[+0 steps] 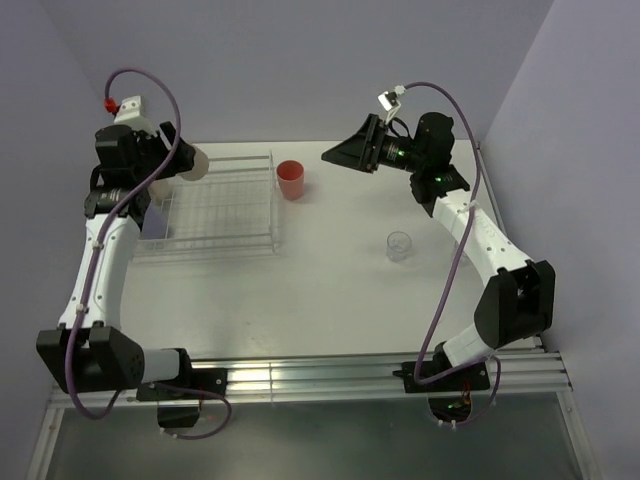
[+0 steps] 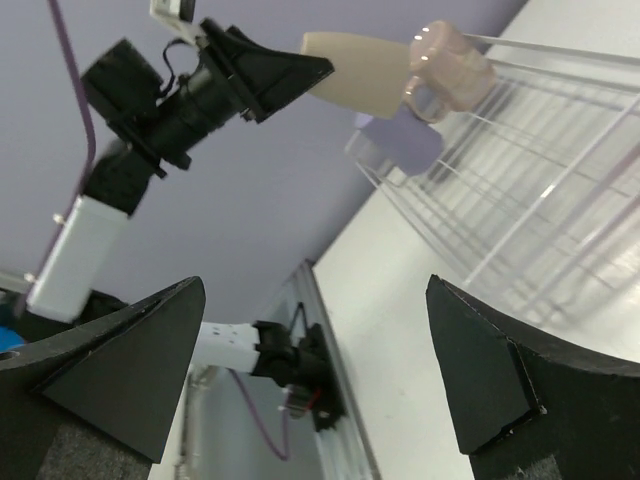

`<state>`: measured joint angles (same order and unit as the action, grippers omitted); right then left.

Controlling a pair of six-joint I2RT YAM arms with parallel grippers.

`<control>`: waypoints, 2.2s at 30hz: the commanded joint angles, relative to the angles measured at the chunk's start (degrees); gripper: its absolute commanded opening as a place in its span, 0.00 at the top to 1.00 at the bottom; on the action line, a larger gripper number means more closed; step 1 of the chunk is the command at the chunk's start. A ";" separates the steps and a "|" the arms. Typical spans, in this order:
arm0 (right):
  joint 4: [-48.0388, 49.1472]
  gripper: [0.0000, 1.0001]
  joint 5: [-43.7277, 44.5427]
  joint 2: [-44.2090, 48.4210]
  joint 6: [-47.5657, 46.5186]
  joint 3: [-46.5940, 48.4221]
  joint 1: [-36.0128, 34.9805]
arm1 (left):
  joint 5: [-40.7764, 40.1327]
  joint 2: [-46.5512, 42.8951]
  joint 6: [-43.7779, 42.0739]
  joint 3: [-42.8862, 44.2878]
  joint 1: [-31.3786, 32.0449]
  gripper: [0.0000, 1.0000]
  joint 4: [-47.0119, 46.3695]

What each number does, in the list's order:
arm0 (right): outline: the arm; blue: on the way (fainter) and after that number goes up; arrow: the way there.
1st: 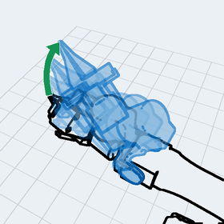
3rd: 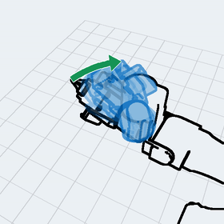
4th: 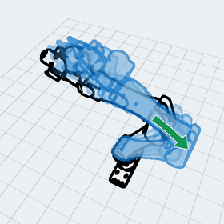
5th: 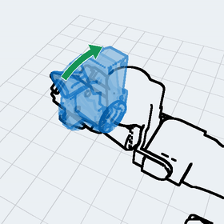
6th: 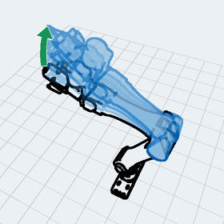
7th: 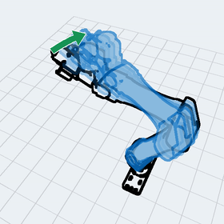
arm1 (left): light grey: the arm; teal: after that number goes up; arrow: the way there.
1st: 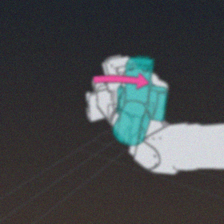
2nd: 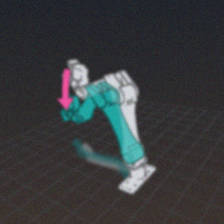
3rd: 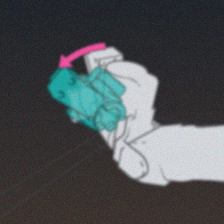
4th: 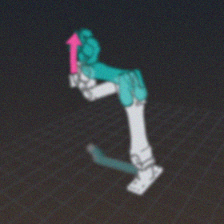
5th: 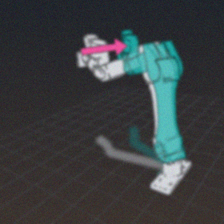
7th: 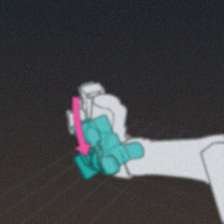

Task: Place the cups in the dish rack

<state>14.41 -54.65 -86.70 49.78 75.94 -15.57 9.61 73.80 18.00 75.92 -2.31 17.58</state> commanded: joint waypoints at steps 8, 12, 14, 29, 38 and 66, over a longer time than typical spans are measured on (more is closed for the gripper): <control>-8.17 0.00 -0.80 0.48 -10.41 4.48 1.16 | -8.37 11.27 -13.87 0.64 -0.07 1.00 -8.52; -8.70 0.00 -1.33 0.21 -10.76 4.57 1.69 | -9.25 17.06 -14.05 3.00 -0.24 1.00 -11.69; -8.88 0.00 -1.33 0.12 -10.84 4.39 1.86 | -9.25 18.65 -14.04 3.18 -0.51 1.00 -13.09; -7.56 0.00 -2.39 -0.05 -9.88 3.08 2.57 | -7.94 26.92 -11.14 2.04 -2.79 0.98 -20.30; -7.65 0.00 -2.74 -1.10 -9.44 4.47 2.57 | -3.46 30.52 -11.15 4.06 -4.64 0.94 -19.08; -7.11 0.00 -3.27 -2.25 -8.47 5.97 2.57 | -0.99 31.15 -9.30 7.57 -5.69 0.15 -14.86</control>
<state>6.28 -56.97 -88.88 42.28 78.81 -13.45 6.79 106.78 7.73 80.18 -7.75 2.61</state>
